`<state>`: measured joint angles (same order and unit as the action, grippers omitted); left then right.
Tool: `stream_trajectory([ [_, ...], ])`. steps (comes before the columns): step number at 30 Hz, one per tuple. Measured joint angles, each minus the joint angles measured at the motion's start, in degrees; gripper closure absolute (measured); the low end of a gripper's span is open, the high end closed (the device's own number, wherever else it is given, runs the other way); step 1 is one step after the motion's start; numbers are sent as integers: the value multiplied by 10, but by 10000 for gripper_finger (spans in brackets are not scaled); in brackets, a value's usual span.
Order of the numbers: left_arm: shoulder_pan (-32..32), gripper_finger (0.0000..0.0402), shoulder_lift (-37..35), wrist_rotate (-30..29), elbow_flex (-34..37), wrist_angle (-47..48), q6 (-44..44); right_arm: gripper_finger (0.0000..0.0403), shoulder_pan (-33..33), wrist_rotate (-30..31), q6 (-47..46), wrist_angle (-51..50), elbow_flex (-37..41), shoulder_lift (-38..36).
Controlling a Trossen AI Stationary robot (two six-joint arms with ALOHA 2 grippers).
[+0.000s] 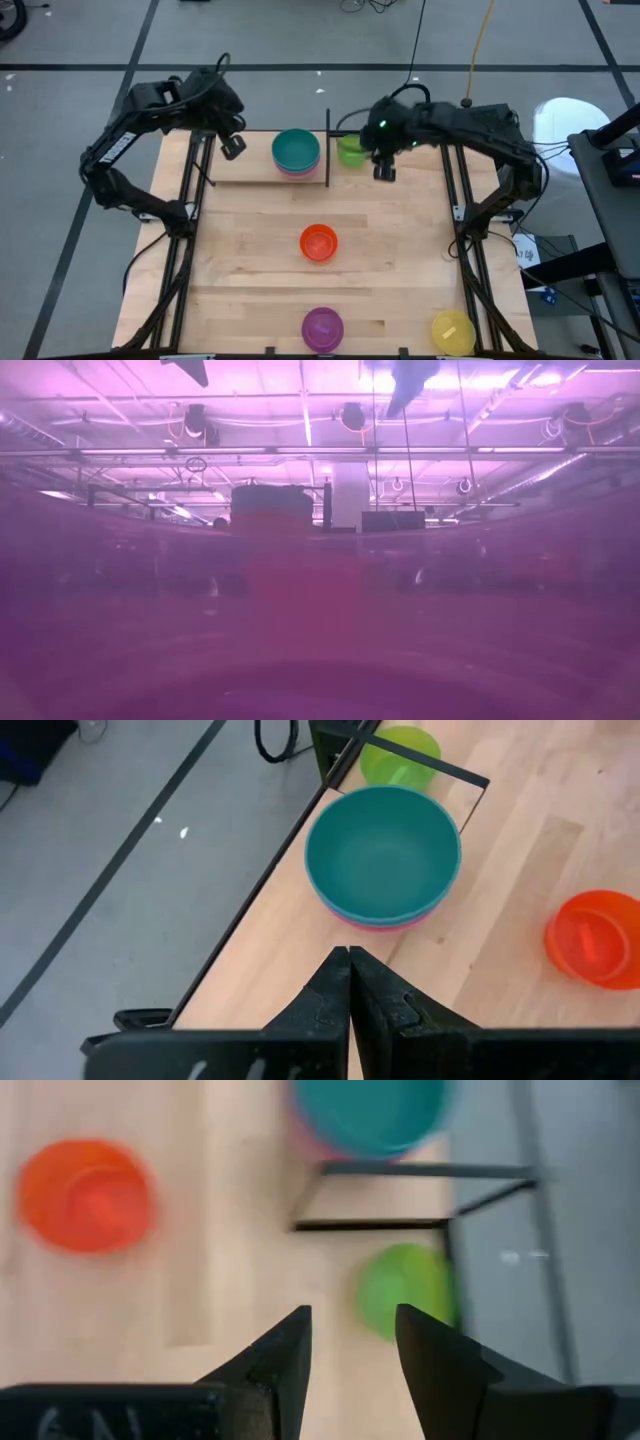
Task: Place and stack bowls onto a shelf
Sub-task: Put the orange bowl on the shelf
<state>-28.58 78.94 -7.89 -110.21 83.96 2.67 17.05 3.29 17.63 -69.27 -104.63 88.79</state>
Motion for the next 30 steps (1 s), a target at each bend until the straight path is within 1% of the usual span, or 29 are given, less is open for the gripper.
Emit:
stream_trajectory([
  [4, 0, 397, -13, -1, 0, 4, 2, 261, -35, -37, 9, 63, 91, 0],
  [8, 0, 396, -22, -2, 0, 14, 15, 261, -79, -39, 64, 126, 169, 0],
  [11, -3, 396, -22, -2, 0, 31, 20, 261, -110, -48, 79, 178, 212, 0],
  [12, -5, 396, -22, -3, 0, 38, 20, 261, -118, -67, 76, 196, 224, 0],
  [16, -14, 396, -22, -3, 0, 62, 33, 261, -147, -189, 42, 275, 273, 0],
  [18, -16, 396, -22, -3, 0, 61, 34, 261, -164, -210, 28, 322, 293, 0],
  [22, -19, 396, -22, -3, 0, 61, 36, 261, -186, -213, -10, 423, 336, 0],
  [25, -19, 396, -22, -3, 0, 61, 43, 261, -192, -198, -56, 492, 373, 0],
  [28, -19, 396, -22, -2, 0, 61, 48, 261, -193, -185, -86, 527, 400, 4],
  [30, -19, 396, -22, -2, 0, 61, 48, 261, -194, -178, -94, 529, 407, 15],
])
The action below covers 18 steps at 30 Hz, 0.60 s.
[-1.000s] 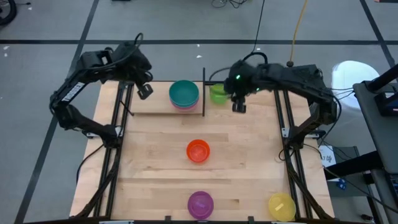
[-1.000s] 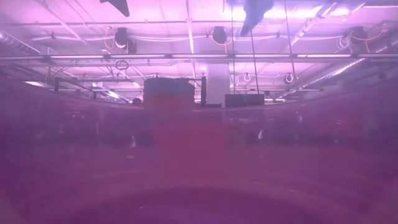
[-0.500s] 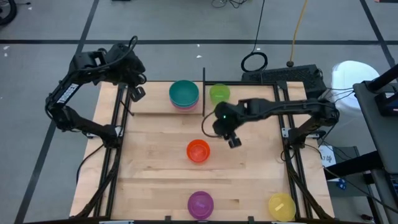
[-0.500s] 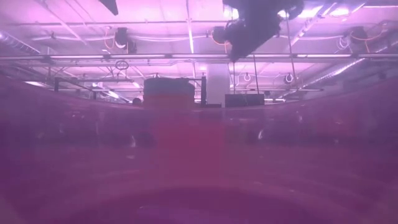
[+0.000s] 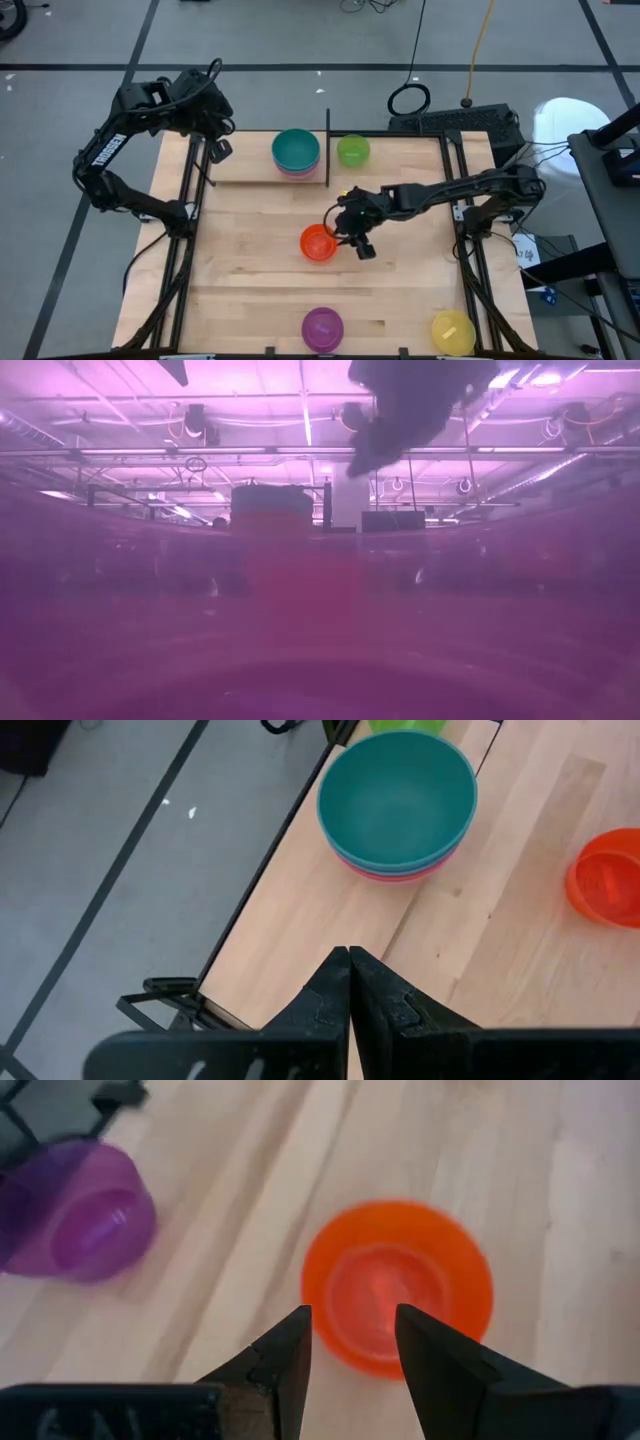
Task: Place and stack bowls onto a shelf
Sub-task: Put the orange bowl on the shelf
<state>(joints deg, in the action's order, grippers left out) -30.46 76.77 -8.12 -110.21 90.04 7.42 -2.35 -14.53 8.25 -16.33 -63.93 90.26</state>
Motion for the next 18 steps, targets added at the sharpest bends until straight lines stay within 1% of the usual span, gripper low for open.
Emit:
stream_trajectory([
  [3, 0, 396, 0, 0, 0, 0, 0, 261, -3, 12, 12, 8, 1, 24],
  [8, 0, 396, 0, 0, 0, 0, 0, 261, -4, 8, 41, 16, 1, 64],
  [18, 0, 396, 0, 0, 0, 0, -1, 261, -4, 8, 105, 15, 0, 113],
])
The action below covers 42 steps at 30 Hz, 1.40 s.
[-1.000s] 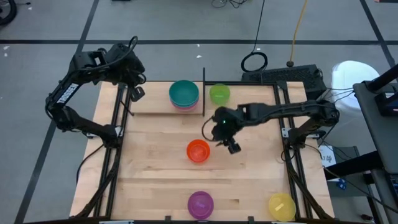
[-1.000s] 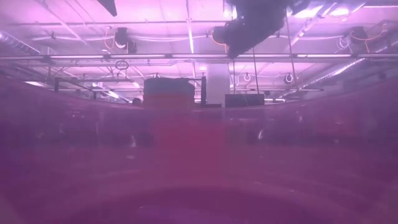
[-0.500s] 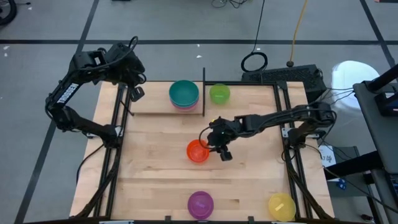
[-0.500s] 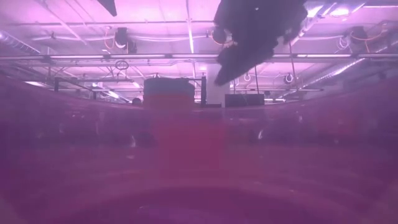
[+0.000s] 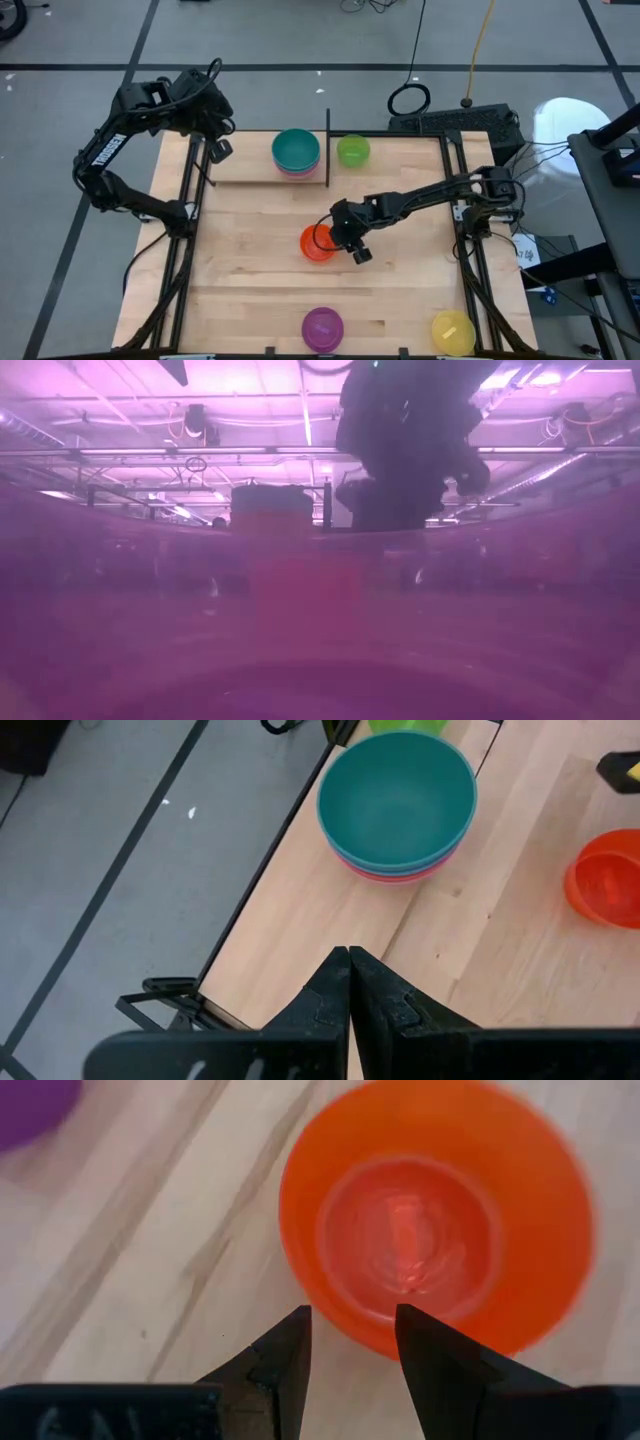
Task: Place and stack bowls onto a shelf
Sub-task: Put the orange bowl on the shelf
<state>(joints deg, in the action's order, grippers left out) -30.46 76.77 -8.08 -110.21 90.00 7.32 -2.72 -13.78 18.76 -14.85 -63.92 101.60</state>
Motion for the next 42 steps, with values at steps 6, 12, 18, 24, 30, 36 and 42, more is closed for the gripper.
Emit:
stream_trajectory([
  [6, 0, 396, 0, 0, 0, 0, -1, 261, 0, 0, 19, 3, 0, 23],
  [12, 0, 396, 0, 0, 0, 0, -1, 279, 0, 2, 2, 12, 0, 25],
  [18, 0, 396, 0, 0, 0, 0, -1, 368, 1, 3, -64, 52, 0, 25],
  [24, 0, 396, 0, 0, 0, 0, 1, 400, 8, 5, -121, 72, 0, 25],
  [30, 0, 396, 0, 0, 0, 0, 1, 402, 11, 1, -132, 72, 0, 25],
  [36, 0, 396, 0, 0, 0, 0, 4, 402, 11, 2, -126, 71, -4, 14],
  [42, 0, 396, 0, 1, 0, 0, 14, 403, 13, 15, -120, 40, -25, -25],
])
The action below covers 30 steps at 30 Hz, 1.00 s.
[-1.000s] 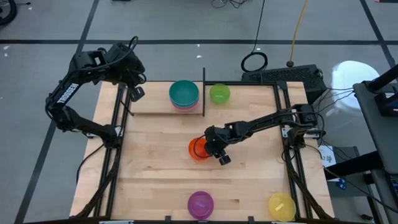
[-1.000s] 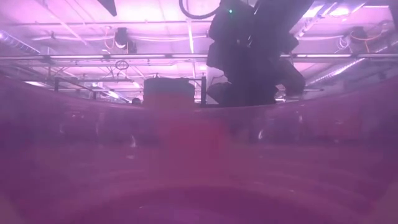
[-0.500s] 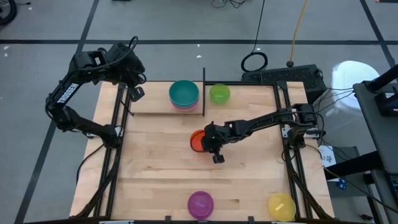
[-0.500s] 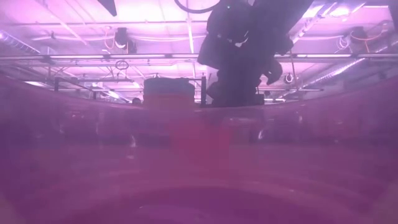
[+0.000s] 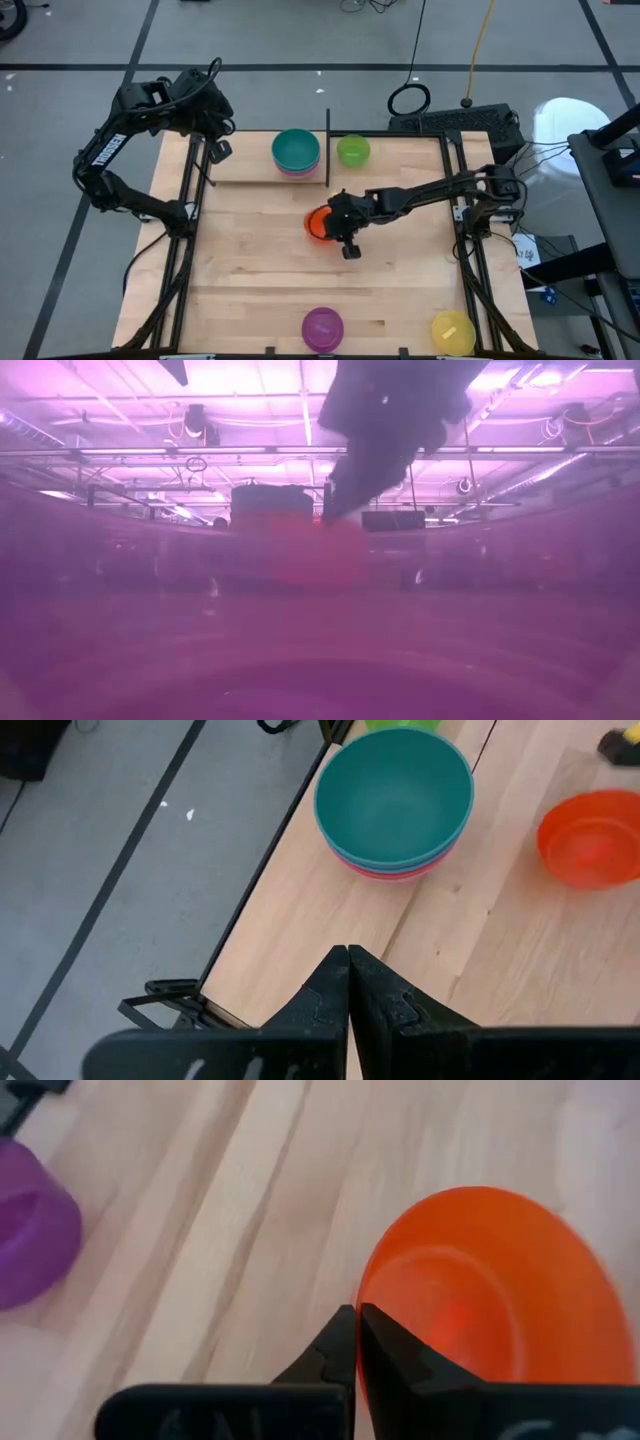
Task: Place and stack bowls onto a shelf
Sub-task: Put the orange bowl on the shelf
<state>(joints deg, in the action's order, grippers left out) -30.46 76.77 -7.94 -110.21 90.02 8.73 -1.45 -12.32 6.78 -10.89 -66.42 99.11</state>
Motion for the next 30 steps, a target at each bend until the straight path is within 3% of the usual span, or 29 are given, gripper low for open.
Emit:
stream_trajectory([
  [5, 0, 396, 0, 1, 0, 0, 0, 403, 0, 48, 2, -94, -41, -32],
  [9, 0, 396, 0, -1, 0, 0, -3, 403, 0, 51, 21, -159, -102, -40],
  [12, 0, 396, 0, -1, 0, 0, -10, 403, 0, 55, 34, -167, -148, -39],
  [17, 0, 396, 0, 0, 0, 0, -3, 403, 0, 115, 69, -213, -202, -40],
  [24, 9, 389, 1, 85, 0, 0, 58, 403, 7, 140, 78, -241, -219, -39],
  [30, 13, 369, 1, 95, 0, 0, 35, 403, 7, 140, 91, -240, -219, -39],
])
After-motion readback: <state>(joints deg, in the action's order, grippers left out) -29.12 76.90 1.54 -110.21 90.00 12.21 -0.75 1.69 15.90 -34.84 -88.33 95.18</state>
